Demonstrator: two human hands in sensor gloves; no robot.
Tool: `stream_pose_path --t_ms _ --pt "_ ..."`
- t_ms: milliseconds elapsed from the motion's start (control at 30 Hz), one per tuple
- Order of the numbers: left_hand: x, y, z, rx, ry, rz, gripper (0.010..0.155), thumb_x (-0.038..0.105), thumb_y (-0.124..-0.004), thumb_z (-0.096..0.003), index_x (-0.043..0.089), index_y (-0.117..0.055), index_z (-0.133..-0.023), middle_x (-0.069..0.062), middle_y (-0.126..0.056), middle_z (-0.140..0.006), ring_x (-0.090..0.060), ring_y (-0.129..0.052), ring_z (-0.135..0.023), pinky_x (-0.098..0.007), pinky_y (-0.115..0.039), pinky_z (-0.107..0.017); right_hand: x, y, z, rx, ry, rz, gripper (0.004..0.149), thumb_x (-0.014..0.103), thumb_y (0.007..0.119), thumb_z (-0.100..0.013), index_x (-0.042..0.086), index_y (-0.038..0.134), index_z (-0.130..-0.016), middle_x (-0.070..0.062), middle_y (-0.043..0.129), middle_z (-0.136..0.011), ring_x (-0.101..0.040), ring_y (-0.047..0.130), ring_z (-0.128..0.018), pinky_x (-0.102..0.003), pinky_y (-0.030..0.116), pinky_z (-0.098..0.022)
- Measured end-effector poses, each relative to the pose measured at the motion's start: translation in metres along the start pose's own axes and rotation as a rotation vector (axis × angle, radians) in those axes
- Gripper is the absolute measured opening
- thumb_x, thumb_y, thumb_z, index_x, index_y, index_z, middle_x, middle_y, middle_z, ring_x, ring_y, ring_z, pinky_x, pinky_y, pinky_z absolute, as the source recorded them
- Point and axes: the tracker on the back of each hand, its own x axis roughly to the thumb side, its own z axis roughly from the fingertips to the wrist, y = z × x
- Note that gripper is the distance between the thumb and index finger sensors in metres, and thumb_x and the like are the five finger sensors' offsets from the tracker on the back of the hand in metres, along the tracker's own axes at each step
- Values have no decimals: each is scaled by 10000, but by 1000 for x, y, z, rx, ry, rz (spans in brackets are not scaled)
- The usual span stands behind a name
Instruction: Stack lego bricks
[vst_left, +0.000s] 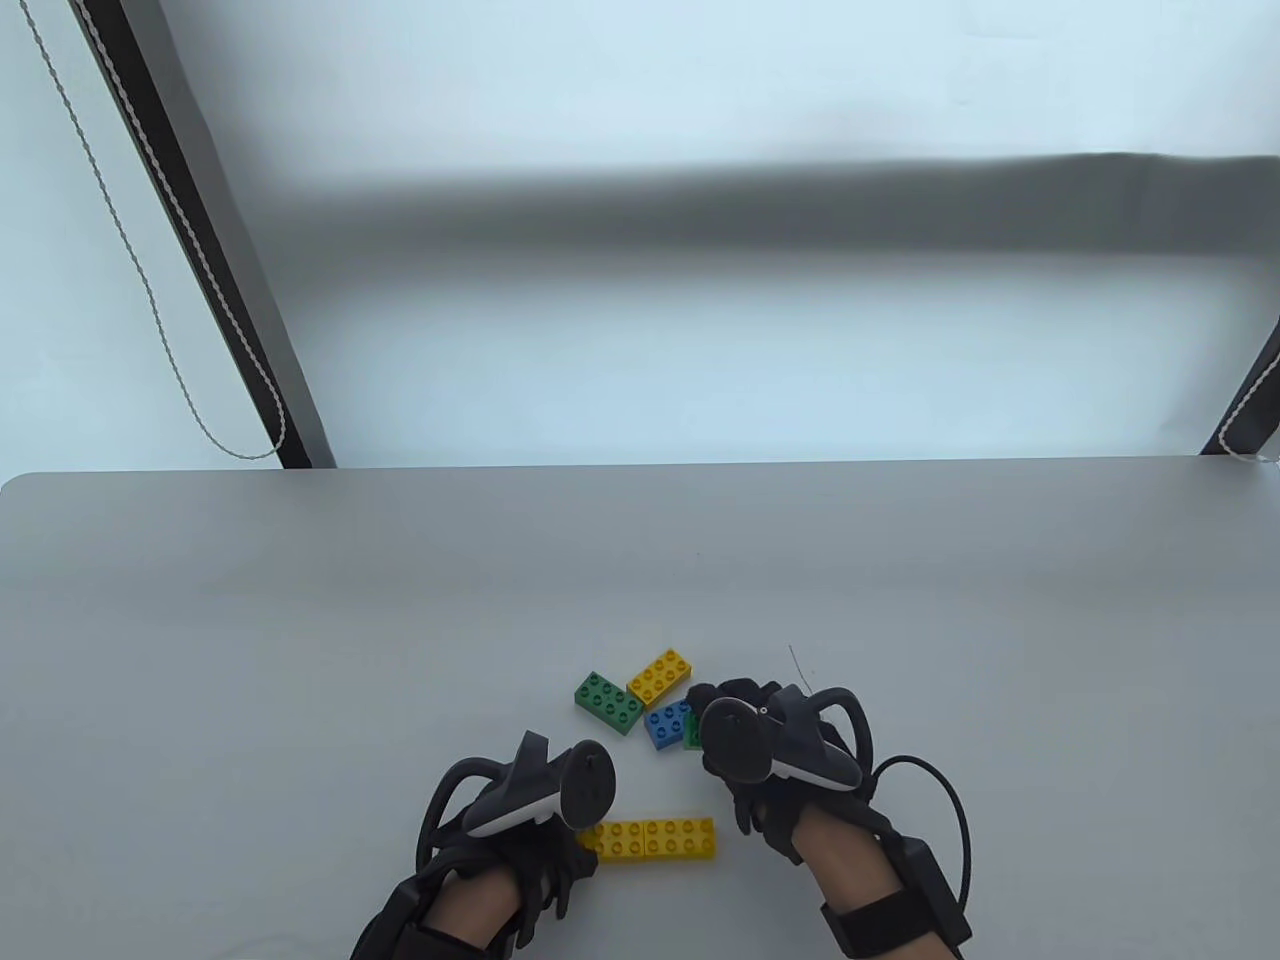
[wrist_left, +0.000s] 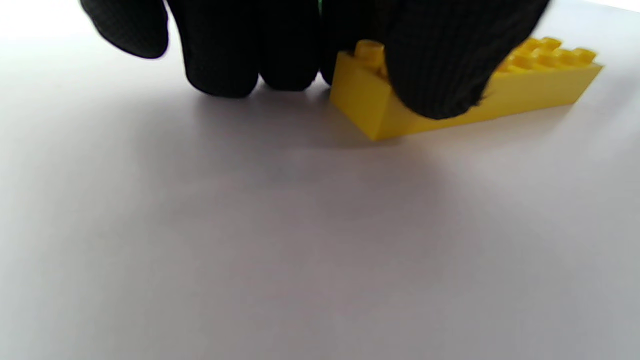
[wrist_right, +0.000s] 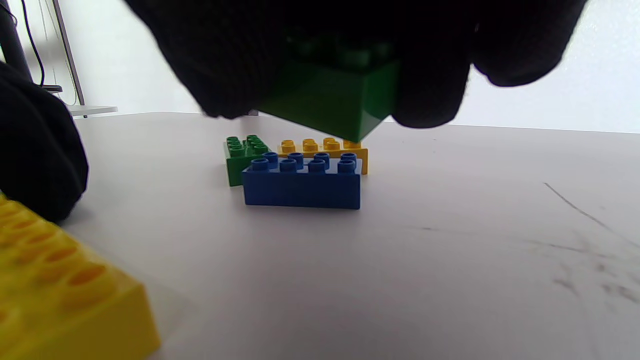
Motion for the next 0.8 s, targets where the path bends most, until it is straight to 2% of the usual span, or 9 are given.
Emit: stream_pose_path --t_ms 333,800 --pt "0 0 0 0 0 0 626 498 -853 -367 302 -681 -937 -37 -699 -1002 -306 -741 -900 -599 -608 -690 35 -8 7 -2 -119 -23 689 388 950 -271 148 714 -873 -115 866 -809 -362 972 -634 -587 795 -526" --pt "0 0 0 0 0 0 626 499 -854 -366 302 -684 -935 -38 -699 -1001 -307 -739 -898 -599 -607 -690 63 0 9 28 -215 -6 693 422 985 -229 144 770 -827 -104 915 -744 -320 997 -569 -567 816 -513"
